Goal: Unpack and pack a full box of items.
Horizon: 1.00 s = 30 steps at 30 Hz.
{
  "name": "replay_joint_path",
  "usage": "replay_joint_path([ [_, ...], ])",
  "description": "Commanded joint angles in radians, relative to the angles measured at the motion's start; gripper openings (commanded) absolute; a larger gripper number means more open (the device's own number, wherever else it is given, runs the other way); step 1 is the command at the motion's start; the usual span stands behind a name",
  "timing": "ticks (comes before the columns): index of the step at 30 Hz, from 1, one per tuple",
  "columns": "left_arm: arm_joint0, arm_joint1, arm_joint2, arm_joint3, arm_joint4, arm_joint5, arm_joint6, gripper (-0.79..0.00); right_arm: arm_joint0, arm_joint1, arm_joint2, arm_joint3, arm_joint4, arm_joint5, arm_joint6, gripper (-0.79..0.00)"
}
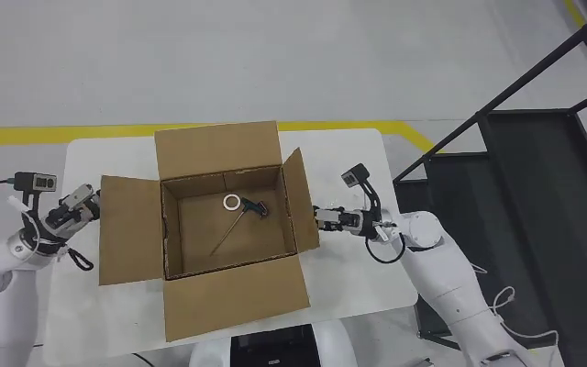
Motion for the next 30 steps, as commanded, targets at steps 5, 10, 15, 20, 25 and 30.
replay_joint_path([
  [5,0.015,-0.002,0.061,-0.115,-0.003,0.057,-0.055,0.000,0.047,-0.015,-0.082,0.065,0.043,-0.012,0.020,0.000],
  [10,-0.019,-0.009,0.155,-0.124,0.087,0.039,-0.061,0.000,0.076,-0.029,-0.150,0.123,0.029,-0.023,0.023,0.000],
  [15,-0.050,-0.019,0.242,-0.115,0.150,0.002,-0.035,0.000,0.100,-0.042,-0.209,0.166,0.012,-0.040,0.011,0.000],
  [20,-0.064,-0.021,0.272,-0.092,0.168,-0.009,-0.025,0.000,0.125,-0.050,-0.237,0.186,-0.026,-0.068,-0.020,0.000],
  [25,-0.057,-0.017,0.272,-0.077,0.209,-0.033,-0.009,0.000,0.126,-0.044,-0.216,0.144,-0.027,-0.083,-0.024,0.000],
  [30,-0.049,-0.010,0.265,-0.077,0.252,-0.054,0.012,0.000,0.086,-0.021,-0.137,0.063,0.017,-0.073,0.015,0.000],
])
